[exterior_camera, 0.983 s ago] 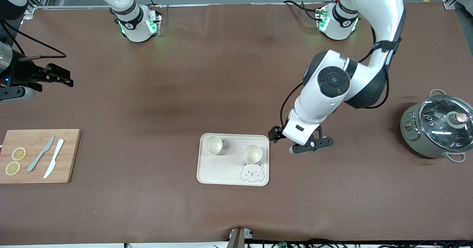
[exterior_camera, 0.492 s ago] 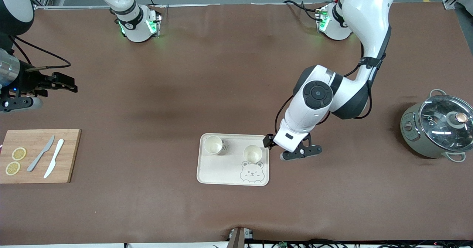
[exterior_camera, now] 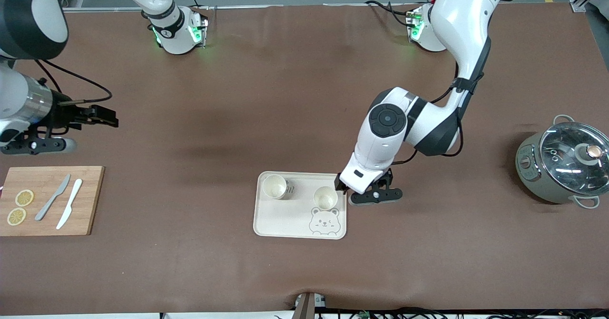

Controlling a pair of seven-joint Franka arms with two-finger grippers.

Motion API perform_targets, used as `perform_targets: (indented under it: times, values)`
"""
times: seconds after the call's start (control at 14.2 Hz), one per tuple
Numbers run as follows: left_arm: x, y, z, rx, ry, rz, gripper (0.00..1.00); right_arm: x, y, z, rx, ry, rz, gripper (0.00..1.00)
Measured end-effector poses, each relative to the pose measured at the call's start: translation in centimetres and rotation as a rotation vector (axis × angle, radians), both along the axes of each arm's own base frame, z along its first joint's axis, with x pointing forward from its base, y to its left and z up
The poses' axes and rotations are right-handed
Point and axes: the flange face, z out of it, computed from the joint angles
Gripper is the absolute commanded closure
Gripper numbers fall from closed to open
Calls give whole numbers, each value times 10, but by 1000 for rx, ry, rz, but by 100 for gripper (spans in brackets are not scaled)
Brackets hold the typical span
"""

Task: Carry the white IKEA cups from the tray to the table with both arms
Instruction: 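Reach the left gripper toward the white cup on the tray, then lower the left gripper around the cup while the right gripper reaches over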

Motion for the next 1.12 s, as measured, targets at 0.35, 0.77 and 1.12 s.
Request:
perform_targets:
  times: [0.35, 0.77, 1.12]
  values:
    - [-5, -23, -22, -45, -32, -5, 0, 10, 15, -22, 54, 24, -72, 0]
    - [-9, -42, -59, -61, -28, -29, 0, 17, 45, -38, 53, 32, -154, 0]
    - [-7, -44, -64, -72, -41, -31, 0, 20, 60, -48, 40, 46, -189, 0]
